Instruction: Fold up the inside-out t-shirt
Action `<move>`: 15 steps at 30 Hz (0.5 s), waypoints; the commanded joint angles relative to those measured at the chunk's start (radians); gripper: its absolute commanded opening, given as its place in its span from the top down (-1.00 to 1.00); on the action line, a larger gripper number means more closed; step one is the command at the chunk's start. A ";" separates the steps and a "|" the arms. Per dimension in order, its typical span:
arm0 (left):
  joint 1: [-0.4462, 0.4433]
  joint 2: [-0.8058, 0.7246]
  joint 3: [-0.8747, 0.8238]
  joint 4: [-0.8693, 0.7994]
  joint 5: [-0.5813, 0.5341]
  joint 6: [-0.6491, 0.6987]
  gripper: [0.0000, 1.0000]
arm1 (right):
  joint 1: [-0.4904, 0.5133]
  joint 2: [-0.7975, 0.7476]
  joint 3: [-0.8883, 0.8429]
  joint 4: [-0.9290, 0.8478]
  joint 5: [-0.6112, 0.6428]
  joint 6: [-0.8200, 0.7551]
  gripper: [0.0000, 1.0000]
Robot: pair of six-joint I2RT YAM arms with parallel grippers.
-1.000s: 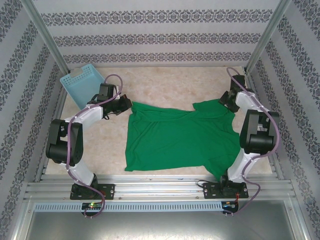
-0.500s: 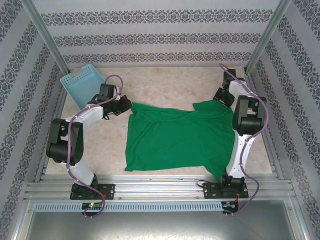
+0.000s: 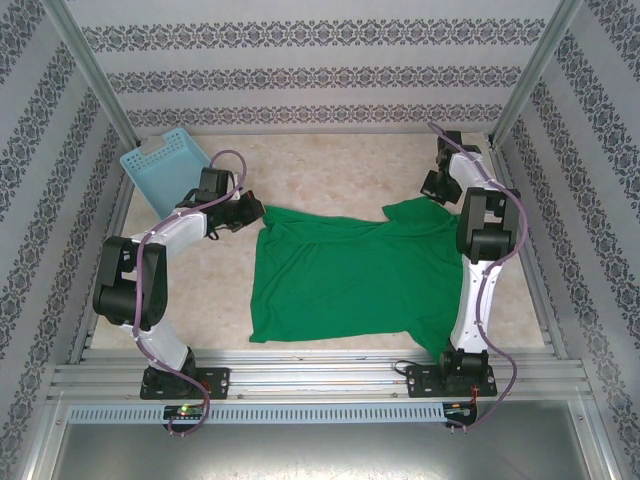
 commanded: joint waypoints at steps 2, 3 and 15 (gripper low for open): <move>0.015 0.000 0.040 0.045 0.037 -0.041 1.00 | 0.004 -0.024 0.059 -0.022 0.051 -0.022 1.00; 0.019 0.000 0.047 0.044 0.036 -0.043 1.00 | 0.003 -0.048 0.053 -0.005 0.063 -0.022 1.00; 0.089 0.041 0.153 0.059 0.077 -0.082 0.99 | -0.035 -0.443 -0.212 0.358 0.031 -0.008 1.00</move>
